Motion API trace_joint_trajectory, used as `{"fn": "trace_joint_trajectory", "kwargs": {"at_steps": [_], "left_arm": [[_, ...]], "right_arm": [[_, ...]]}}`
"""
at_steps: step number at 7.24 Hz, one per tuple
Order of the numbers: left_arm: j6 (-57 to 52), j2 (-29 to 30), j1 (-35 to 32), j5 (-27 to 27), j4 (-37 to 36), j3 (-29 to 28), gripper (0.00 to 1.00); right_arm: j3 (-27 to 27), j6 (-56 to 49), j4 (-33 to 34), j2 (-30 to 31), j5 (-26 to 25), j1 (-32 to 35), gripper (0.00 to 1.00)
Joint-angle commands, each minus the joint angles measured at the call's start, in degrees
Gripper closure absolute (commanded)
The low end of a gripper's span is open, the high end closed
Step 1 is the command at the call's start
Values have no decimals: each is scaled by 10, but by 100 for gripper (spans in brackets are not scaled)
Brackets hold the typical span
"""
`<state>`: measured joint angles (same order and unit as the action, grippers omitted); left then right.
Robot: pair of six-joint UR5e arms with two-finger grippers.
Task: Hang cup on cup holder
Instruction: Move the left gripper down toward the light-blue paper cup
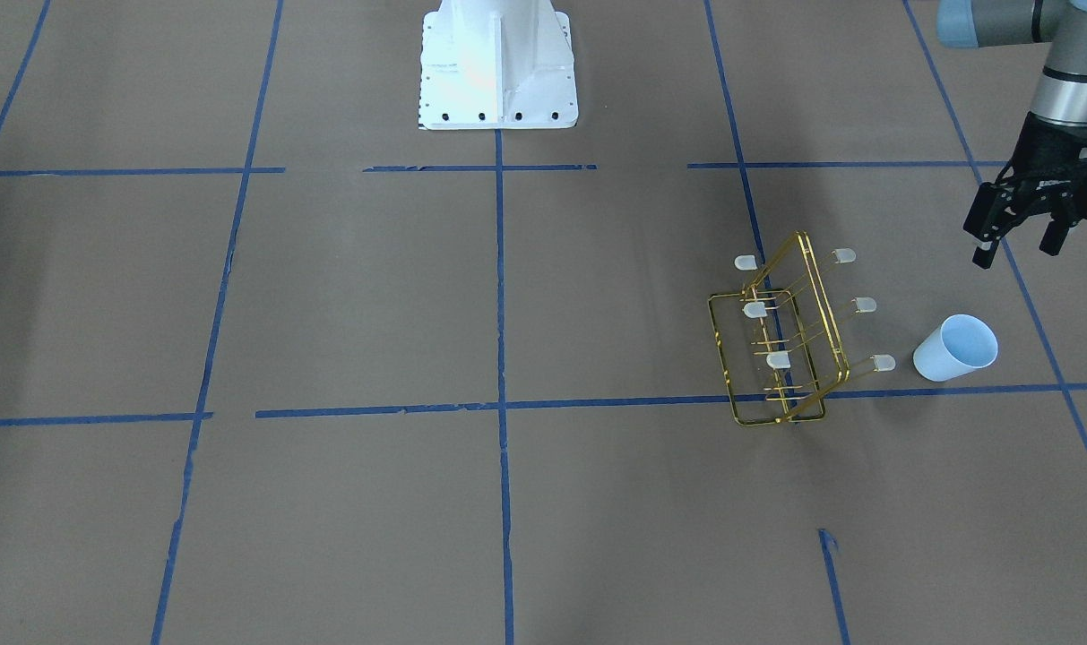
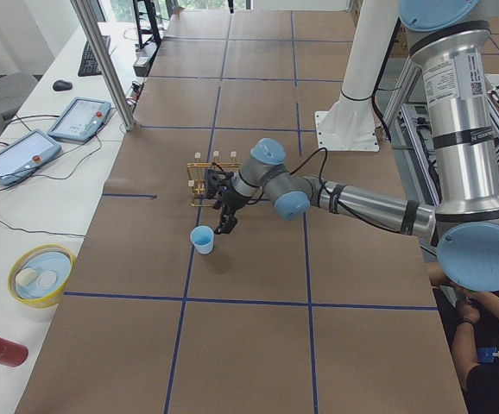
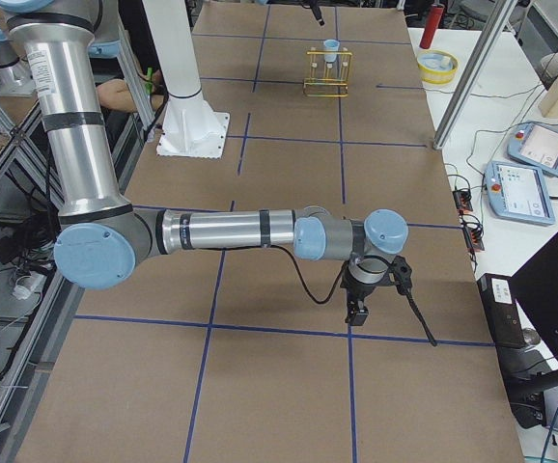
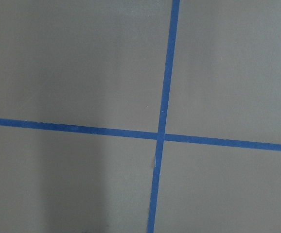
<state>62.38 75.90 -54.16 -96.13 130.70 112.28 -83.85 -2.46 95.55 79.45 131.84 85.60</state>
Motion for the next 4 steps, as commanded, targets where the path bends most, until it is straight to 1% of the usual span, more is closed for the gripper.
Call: {"fn": "trace_joint_trajectory", "kwargs": {"at_steps": [1, 2, 3, 4], "left_arm": [[92, -7, 71, 99, 30, -11, 0], [116, -7, 88, 116, 41, -28, 0], [142, -7, 114, 169, 57, -56, 0], [170, -1, 137, 202, 67, -79, 0]], "right_arm": [[0, 0, 1, 0, 0, 0, 0], [0, 0, 1, 0, 0, 0, 0], [0, 0, 0, 0, 0, -1, 0], [0, 0, 0, 0, 0, 0, 0]]}}
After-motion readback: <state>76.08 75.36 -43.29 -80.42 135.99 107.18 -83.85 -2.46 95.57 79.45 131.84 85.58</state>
